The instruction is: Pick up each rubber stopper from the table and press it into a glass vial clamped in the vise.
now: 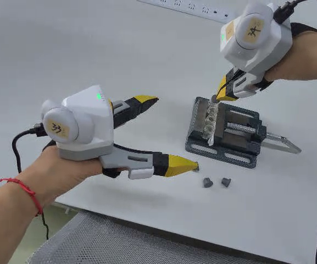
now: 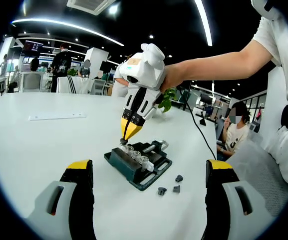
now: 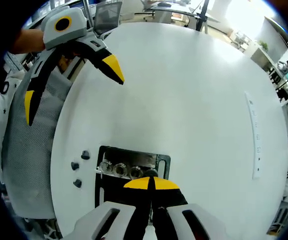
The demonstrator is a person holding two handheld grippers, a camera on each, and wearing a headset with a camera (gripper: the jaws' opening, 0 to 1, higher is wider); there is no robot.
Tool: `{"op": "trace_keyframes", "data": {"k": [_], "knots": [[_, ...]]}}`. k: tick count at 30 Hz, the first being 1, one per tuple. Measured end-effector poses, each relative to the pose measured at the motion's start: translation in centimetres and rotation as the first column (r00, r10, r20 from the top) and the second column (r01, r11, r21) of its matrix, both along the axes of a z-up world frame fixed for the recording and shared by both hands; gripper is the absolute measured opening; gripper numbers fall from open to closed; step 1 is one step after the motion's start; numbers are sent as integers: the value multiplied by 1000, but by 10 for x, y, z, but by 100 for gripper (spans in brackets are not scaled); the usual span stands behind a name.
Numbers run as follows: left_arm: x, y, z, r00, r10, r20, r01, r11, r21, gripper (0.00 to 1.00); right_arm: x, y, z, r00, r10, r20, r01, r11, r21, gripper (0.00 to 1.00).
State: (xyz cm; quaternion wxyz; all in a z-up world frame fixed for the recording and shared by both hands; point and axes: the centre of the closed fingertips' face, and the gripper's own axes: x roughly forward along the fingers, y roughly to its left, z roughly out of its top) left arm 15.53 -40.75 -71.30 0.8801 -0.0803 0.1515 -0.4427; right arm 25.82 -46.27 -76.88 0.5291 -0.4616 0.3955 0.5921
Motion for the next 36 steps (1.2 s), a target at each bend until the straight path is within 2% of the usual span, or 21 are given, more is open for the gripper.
{"op": "trace_keyframes", "data": {"k": [9, 14, 22, 36], "knots": [[-2, 5, 6, 1000, 6, 8, -6, 1000, 16, 93, 0, -4, 1, 1000, -21, 17, 20, 1000, 22, 0], [-3, 3, 9, 1000, 6, 12, -6, 1000, 22, 93, 3, -9, 9, 999, -38, 26, 37, 998, 43, 0], [-6, -1, 14, 1000, -3, 15, 2, 999, 32, 93, 0, -15, 15, 998, -43, 44, 39, 996, 75, 6], [-12, -5, 20, 999, -25, 24, 23, 998, 61, 93, -11, -27, 32, 991, -125, 52, 114, 977, 178, 15]]}}
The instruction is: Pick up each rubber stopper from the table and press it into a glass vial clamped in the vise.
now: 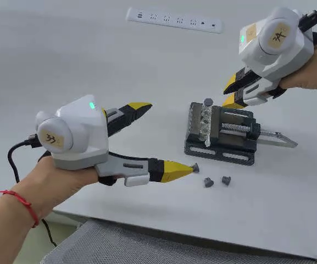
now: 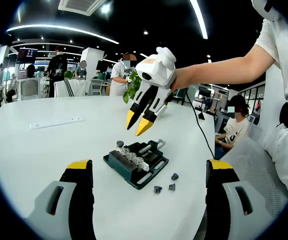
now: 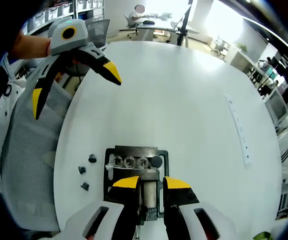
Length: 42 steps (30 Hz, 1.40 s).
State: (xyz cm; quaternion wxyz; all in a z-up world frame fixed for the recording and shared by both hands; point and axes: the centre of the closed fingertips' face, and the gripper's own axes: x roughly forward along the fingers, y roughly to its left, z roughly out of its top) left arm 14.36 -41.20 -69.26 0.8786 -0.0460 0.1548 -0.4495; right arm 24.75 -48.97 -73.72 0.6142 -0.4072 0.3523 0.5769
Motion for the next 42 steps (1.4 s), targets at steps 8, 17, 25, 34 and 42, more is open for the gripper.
{"op": "trace_keyframes", "data": {"k": [8, 17, 25, 34, 42], "knots": [[-4, 1, 4, 1000, -3, 2, 3, 1000, 16, 93, -12, -12, 7, 999, -49, 2, 49, 996, 76, 20], [-6, 2, 5, 1000, -12, 4, 11, 999, 36, 94, -22, -23, 13, 995, -103, 16, 99, 982, 161, 28], [-11, 0, 8, 1000, -26, 2, 25, 998, 52, 94, -33, -34, 23, 986, -165, 17, 156, 955, 253, 35], [-13, -1, 12, 999, -33, 1, 33, 997, 71, 94, -54, -50, 24, 970, -240, -22, 232, 902, 365, 41], [-13, 4, 9, 999, -35, -5, 35, 996, 79, 94, -74, -59, 19, 958, -280, -61, 276, 844, 459, 46]]}}
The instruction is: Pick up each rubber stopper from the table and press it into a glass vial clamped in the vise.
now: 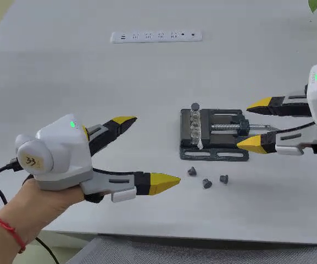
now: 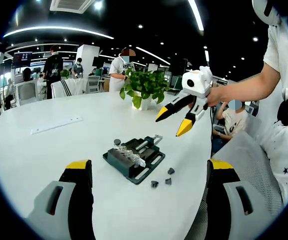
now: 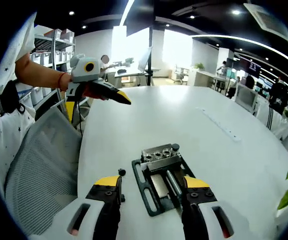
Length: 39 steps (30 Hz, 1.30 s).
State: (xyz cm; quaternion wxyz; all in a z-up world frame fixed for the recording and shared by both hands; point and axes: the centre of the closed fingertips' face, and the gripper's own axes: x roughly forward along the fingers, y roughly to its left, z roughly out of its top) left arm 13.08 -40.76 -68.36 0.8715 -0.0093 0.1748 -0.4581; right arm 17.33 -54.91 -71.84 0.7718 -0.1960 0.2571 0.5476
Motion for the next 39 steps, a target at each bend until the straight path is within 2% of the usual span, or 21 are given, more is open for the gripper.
{"op": "trace_keyframes", "data": {"k": [7, 9, 17, 22, 33, 39], "knots": [[-3, 2, -3, 1000, -6, -6, 6, 1000, 6, 94, -21, 0, -3, 1000, -11, -22, 12, 998, 59, 51], [-4, 2, -4, 1000, -8, -8, 9, 1000, 9, 94, -26, -1, -6, 1000, -12, -27, 13, 998, 61, 51], [-9, 1, -5, 1000, -8, -15, 8, 1000, 12, 94, -48, -4, -29, 999, -18, -49, 21, 998, 62, 47], [-11, 1, -6, 1000, -6, -21, 7, 1000, 12, 94, -60, -2, -46, 998, -14, -67, 17, 998, 52, 40], [-13, -2, -7, 1000, -9, -30, 9, 1000, 11, 94, -67, 8, -69, 996, -21, -83, 25, 998, 49, 26], [-13, -2, -7, 999, -7, -34, 8, 1000, 12, 94, -67, 14, -85, 996, -21, -88, 23, 999, 31, 23]]}}
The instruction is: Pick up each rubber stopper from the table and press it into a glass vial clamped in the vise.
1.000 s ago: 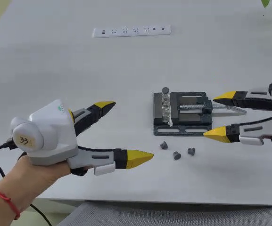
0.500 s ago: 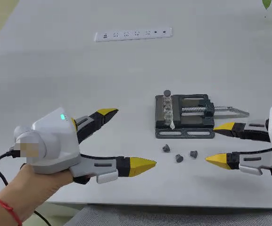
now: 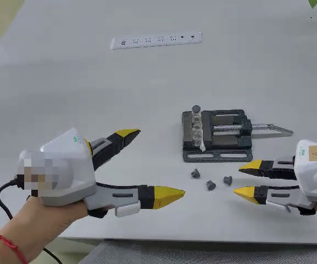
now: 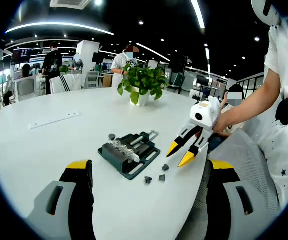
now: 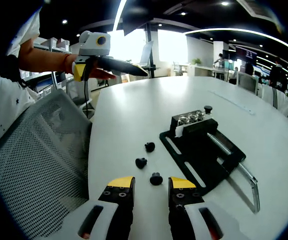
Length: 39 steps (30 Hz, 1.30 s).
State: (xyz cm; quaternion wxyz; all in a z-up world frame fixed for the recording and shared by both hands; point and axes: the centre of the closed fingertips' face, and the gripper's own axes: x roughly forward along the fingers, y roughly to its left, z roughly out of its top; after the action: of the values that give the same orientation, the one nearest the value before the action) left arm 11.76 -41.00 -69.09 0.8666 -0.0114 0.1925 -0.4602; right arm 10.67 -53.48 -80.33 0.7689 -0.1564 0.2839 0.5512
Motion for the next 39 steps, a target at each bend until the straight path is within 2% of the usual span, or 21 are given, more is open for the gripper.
{"op": "trace_keyframes", "data": {"k": [4, 22, 39], "knots": [[1, -1, -1, 1000, 0, -2, 0, 1000, 0, 94, 3, 3, -6, 1000, 0, 5, 0, 1000, -8, 18], [3, -4, -3, 1000, 0, -13, 0, 1000, -1, 94, 7, 5, -18, 1000, -11, -3, 11, 1000, -15, 12], [5, -6, -5, 1000, -4, -19, 4, 1000, -3, 93, 7, 5, -19, 1000, -13, -4, 13, 1000, -16, 8]]}}
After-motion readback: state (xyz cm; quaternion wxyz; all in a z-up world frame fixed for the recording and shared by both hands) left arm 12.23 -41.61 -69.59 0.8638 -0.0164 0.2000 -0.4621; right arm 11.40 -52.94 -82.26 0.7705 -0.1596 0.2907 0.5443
